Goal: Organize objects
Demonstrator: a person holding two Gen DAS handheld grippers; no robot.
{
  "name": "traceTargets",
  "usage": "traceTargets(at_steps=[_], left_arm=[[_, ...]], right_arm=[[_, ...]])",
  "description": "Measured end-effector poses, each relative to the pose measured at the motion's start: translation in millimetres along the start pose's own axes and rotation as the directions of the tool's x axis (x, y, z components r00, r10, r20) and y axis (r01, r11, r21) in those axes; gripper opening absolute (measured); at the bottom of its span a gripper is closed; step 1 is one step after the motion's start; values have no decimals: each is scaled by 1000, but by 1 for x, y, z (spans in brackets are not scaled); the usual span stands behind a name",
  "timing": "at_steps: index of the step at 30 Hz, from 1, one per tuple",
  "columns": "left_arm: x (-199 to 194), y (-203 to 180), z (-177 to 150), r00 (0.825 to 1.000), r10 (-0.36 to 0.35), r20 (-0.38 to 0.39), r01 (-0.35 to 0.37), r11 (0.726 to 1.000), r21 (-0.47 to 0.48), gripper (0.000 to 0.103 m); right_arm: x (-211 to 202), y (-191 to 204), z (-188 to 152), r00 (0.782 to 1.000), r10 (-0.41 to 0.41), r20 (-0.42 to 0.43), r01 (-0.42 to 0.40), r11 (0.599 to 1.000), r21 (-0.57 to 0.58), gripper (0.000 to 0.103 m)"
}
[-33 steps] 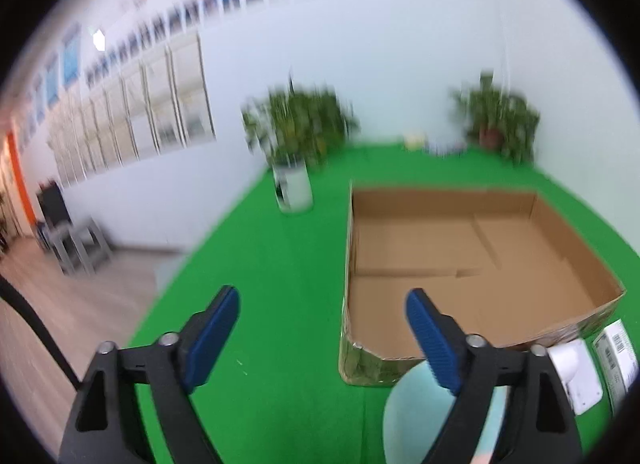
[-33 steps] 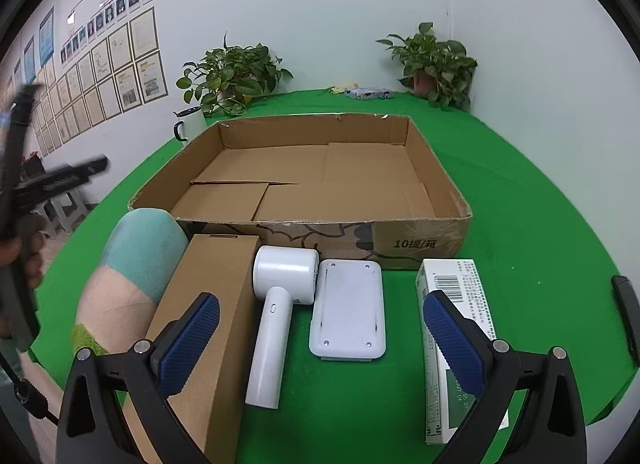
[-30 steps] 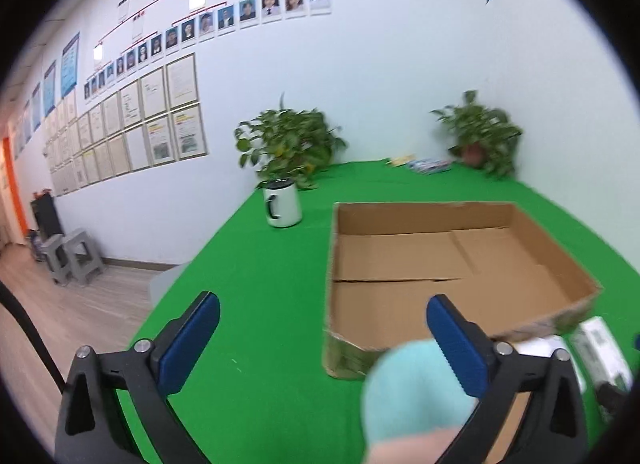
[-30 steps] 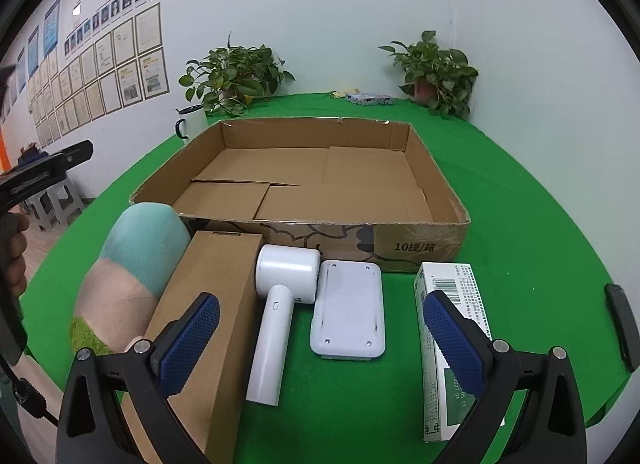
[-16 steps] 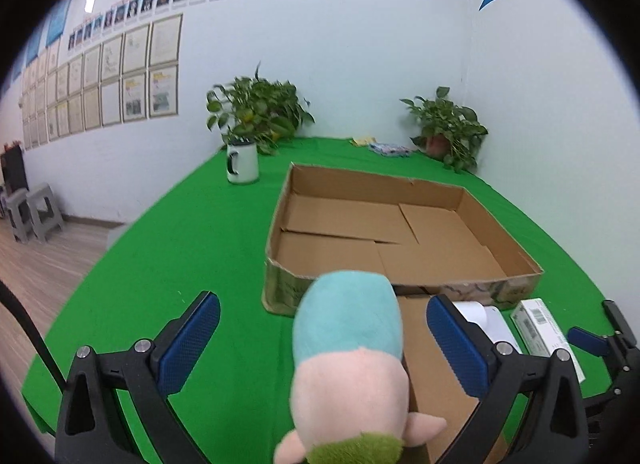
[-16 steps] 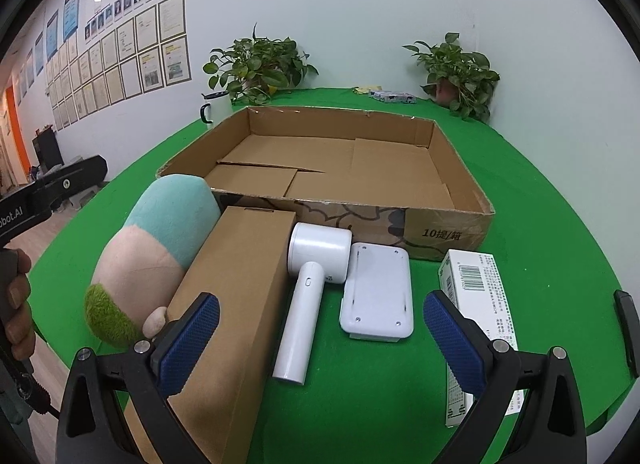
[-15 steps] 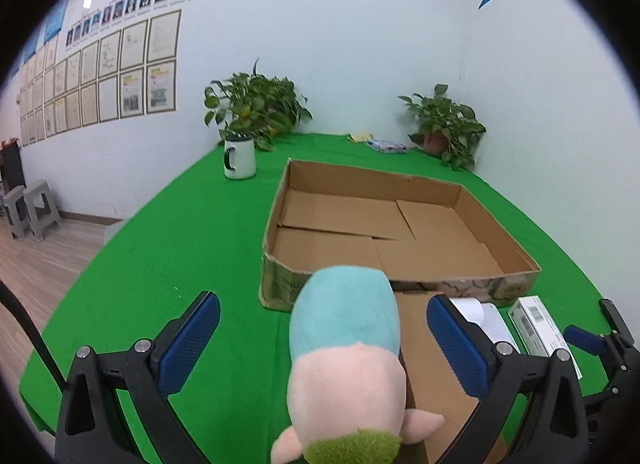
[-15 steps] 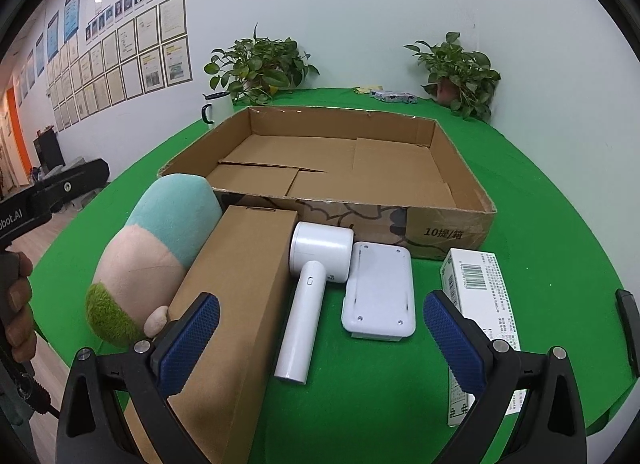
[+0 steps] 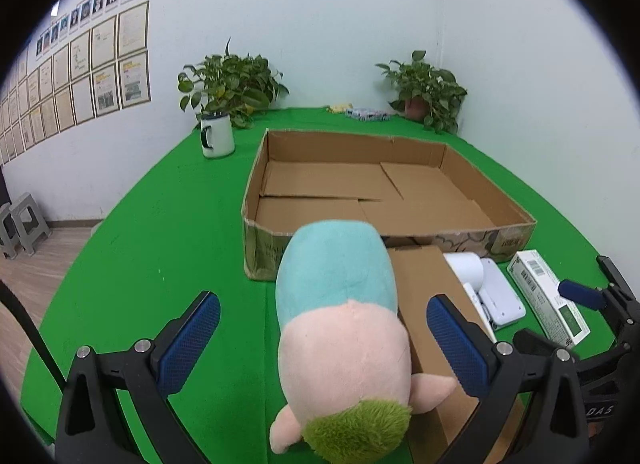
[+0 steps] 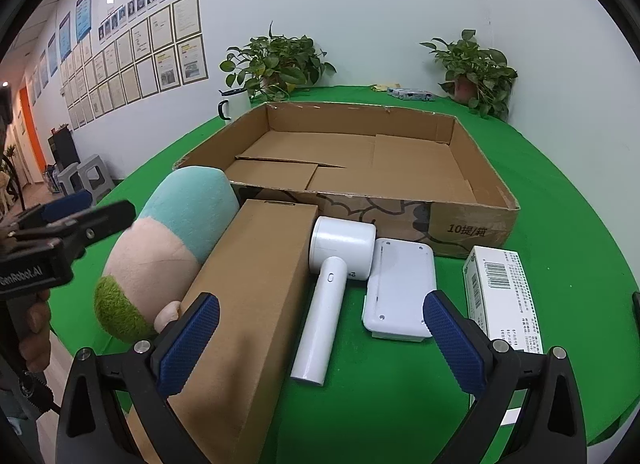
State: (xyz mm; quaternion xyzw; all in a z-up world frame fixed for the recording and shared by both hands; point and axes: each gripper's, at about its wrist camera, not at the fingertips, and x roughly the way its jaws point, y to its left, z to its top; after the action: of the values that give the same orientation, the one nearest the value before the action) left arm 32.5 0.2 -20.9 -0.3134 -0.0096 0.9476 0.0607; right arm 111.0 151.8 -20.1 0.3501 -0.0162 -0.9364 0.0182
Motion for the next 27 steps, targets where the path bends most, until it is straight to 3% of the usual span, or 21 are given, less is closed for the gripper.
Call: traceTargets(at_steps=[6, 11, 20, 24, 27], left_arm=[[25, 3, -22, 991, 2, -134, 0, 1000, 12, 101], [22, 12, -28, 979, -147, -138, 137, 987, -80, 70], [6, 25, -36, 976, -178, -122, 159, 975, -155, 55], [-12, 33, -39, 984, -140, -111, 122, 980, -157, 54], [-26, 46, -46, 984, -130, -122, 107, 979, -174, 53]], right_arm=[[4, -2, -1, 1000, 16, -13, -16, 1000, 10, 102], [5, 3, -2, 999, 42, -16, -41, 999, 1, 102], [0, 18, 9, 998, 61, 4, -61, 998, -34, 102], [-1, 32, 21, 989, 145, 4, -145, 988, -53, 102], [4, 46, 34, 966, 259, -22, -260, 965, -30, 102]])
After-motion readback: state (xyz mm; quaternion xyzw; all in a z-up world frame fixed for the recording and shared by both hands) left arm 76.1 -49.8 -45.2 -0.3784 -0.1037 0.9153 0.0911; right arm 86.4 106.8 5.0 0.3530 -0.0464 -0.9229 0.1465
